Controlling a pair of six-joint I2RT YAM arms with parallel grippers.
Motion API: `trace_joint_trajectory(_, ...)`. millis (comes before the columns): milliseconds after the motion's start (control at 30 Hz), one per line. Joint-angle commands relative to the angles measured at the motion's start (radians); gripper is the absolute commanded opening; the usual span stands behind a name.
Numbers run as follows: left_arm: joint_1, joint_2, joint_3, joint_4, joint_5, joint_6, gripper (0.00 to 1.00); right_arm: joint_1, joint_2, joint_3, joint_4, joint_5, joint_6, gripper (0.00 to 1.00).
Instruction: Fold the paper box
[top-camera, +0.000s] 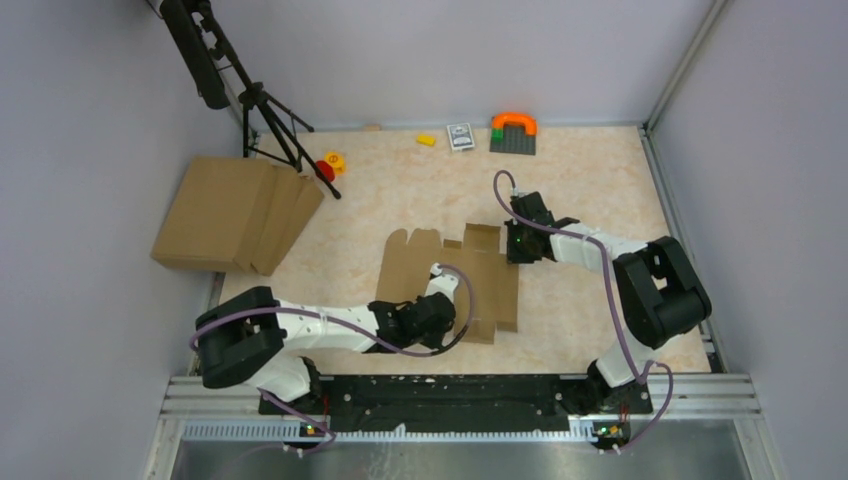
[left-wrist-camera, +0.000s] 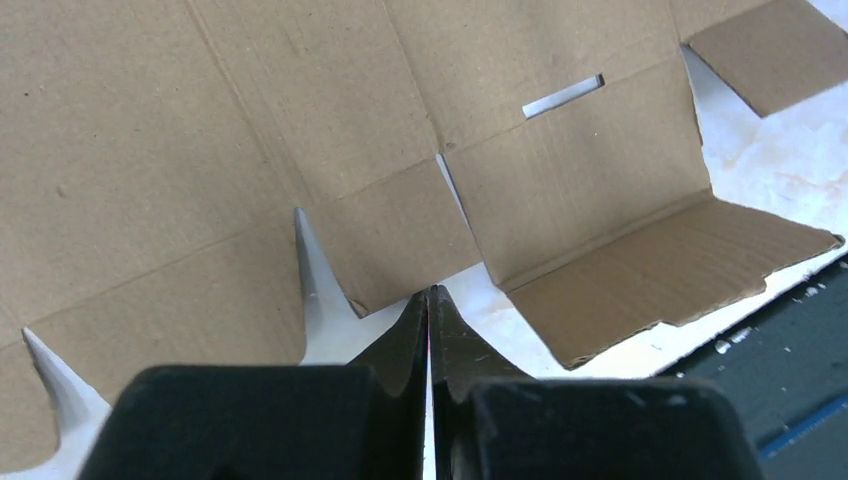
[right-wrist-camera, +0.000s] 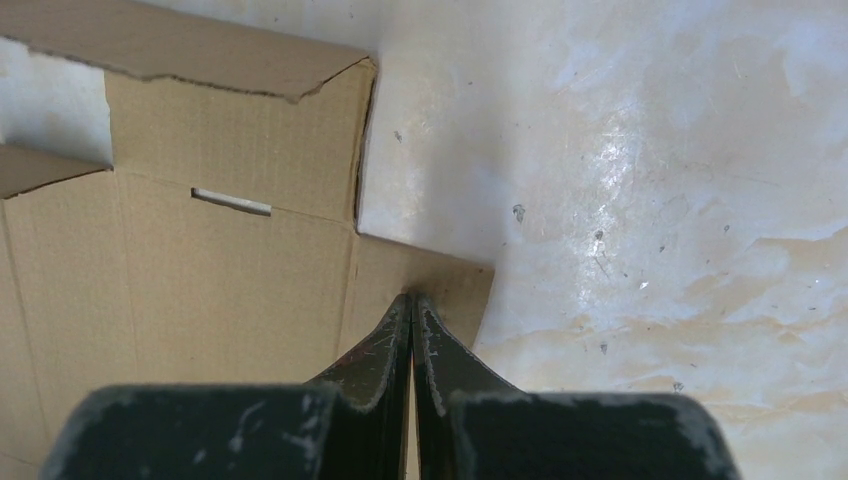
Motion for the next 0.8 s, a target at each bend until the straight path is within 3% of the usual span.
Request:
trace_joint_trajectory(0,-0.002,0.013,0.047,-0.03,-0.119,0.025,0.0,0.011,0.019,-0.019,-0.049,-0.012,-0.02,0.0)
trace_joint_trajectory(367,0.007,-0.055,0.076,-0.032,-0.177,0.079,0.0,0.01,0.012,-0.027,-0.05,-0.016,-0.024,0.0)
trace_joint_trajectory(767,0.09,0.034,0.106,0.013,-0.053,0.106,0.0,0.011,0.001,-0.03,-0.058,-0.016,-0.032,0.0)
